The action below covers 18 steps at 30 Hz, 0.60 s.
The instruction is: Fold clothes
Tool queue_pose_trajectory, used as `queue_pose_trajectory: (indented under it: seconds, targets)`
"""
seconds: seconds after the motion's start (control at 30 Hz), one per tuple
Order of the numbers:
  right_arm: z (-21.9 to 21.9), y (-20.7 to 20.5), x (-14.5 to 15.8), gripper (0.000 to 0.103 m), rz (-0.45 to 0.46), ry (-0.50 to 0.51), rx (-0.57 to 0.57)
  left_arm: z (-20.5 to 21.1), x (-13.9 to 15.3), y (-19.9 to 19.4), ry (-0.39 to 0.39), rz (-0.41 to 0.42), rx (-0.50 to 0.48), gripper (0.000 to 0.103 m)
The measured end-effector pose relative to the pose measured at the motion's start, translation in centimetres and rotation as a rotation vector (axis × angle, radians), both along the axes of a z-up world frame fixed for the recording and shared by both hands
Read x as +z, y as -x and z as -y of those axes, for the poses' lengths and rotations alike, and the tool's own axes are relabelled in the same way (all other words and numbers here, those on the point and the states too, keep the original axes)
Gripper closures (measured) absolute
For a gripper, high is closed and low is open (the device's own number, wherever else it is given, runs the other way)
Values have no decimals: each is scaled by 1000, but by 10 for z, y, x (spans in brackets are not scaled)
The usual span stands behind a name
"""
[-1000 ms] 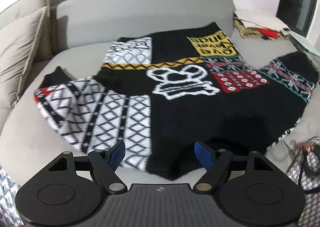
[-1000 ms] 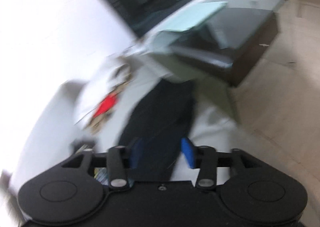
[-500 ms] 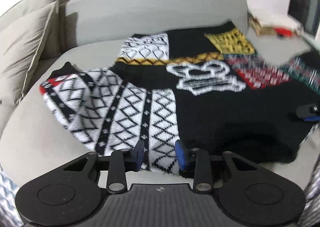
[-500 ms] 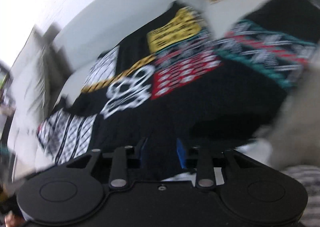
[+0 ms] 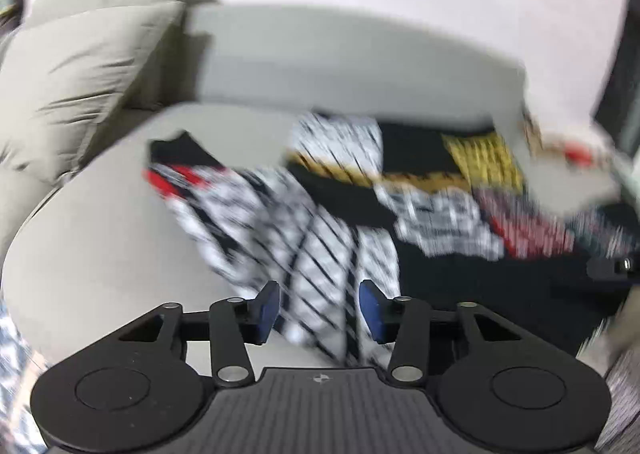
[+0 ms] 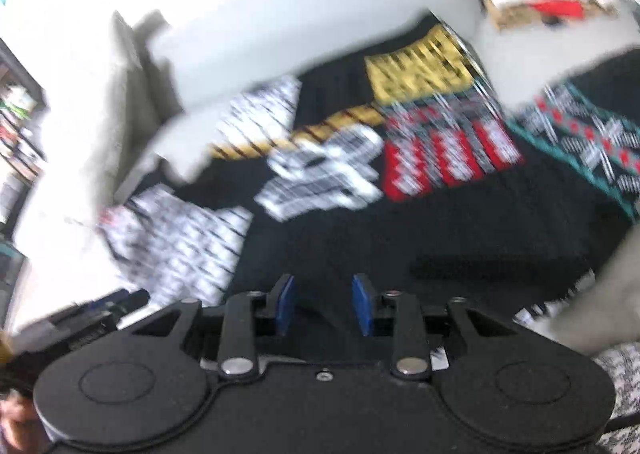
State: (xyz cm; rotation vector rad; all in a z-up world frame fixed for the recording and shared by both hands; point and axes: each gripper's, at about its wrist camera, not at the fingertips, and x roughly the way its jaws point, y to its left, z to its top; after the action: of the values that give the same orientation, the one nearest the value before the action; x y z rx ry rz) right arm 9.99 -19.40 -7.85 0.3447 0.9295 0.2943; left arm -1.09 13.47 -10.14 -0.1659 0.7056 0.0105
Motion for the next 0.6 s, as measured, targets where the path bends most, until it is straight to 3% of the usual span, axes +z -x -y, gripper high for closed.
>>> queue_pose_trajectory:
  seconds: [0.17,0.27,0.4,0.6]
  targets:
    - [-17,-12,45,55,73,-104,9,-82,29,-4,228,114,190,39]
    - [-36,-27,53,51,89,-115,7,-130,20,-30,323,126,294,39]
    - [-61,-44,53,51,76,-123,3,-191,-14,-88,522,25,368,39]
    - [-82,-47,55,50,101,-67,12,-232,-60,-174,625,-156,398,44]
